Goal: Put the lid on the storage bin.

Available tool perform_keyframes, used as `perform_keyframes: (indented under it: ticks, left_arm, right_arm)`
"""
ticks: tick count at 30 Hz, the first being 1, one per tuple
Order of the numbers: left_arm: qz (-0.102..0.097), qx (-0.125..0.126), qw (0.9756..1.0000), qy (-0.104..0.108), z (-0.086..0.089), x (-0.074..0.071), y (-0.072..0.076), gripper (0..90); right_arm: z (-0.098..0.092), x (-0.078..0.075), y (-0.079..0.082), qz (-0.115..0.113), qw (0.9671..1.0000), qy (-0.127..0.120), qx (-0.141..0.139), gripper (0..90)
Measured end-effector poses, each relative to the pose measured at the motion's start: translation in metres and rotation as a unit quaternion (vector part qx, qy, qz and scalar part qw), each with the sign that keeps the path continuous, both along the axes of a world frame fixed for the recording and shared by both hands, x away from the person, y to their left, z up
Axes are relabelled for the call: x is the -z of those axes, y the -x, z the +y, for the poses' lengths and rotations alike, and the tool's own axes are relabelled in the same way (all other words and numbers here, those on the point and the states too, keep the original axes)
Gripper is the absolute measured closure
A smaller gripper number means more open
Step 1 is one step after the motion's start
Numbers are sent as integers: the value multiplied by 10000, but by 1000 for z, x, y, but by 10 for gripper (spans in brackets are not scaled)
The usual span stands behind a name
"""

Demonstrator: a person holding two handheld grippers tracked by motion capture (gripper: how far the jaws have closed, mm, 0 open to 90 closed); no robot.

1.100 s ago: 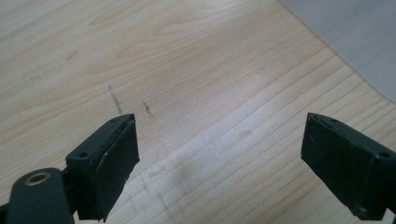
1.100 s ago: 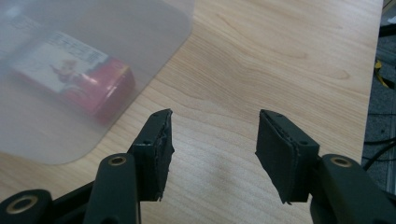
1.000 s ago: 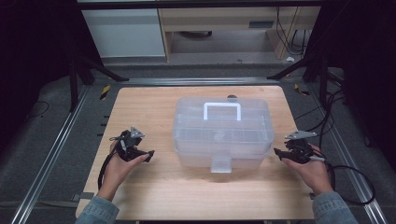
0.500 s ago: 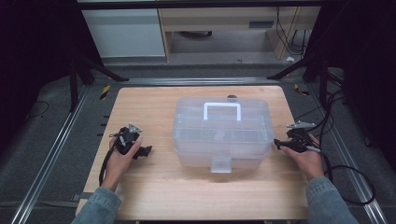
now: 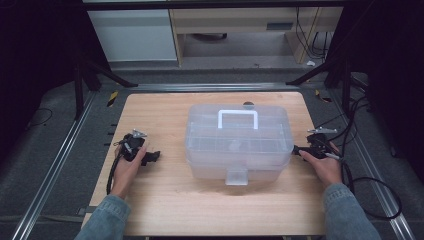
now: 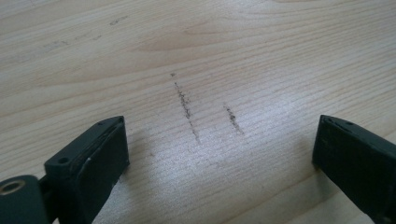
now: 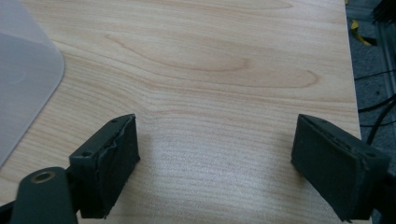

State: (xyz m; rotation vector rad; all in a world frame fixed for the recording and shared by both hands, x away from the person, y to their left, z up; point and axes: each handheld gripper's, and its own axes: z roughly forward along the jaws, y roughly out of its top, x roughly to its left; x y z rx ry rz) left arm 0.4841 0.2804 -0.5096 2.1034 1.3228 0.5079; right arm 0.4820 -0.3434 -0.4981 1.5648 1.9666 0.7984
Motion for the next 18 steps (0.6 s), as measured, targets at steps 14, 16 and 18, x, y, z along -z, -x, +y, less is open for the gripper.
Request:
perform_keyframes:
  ticks: [14,16,18]
  left_arm:
    - [-323,-65,9992,206,0,8,0,0]
    - [-323,-74,9992,208,0,8,0,0]
    - [-321,-89,9992,212,0,8,0,0]
  right_arm:
    - [4,5,-3,-187,9998,-16,35,72]
    - [4,6,-4,-125,9999,-17,63,32]
    - [4,6,-4,-118,9999,-8,69,26]
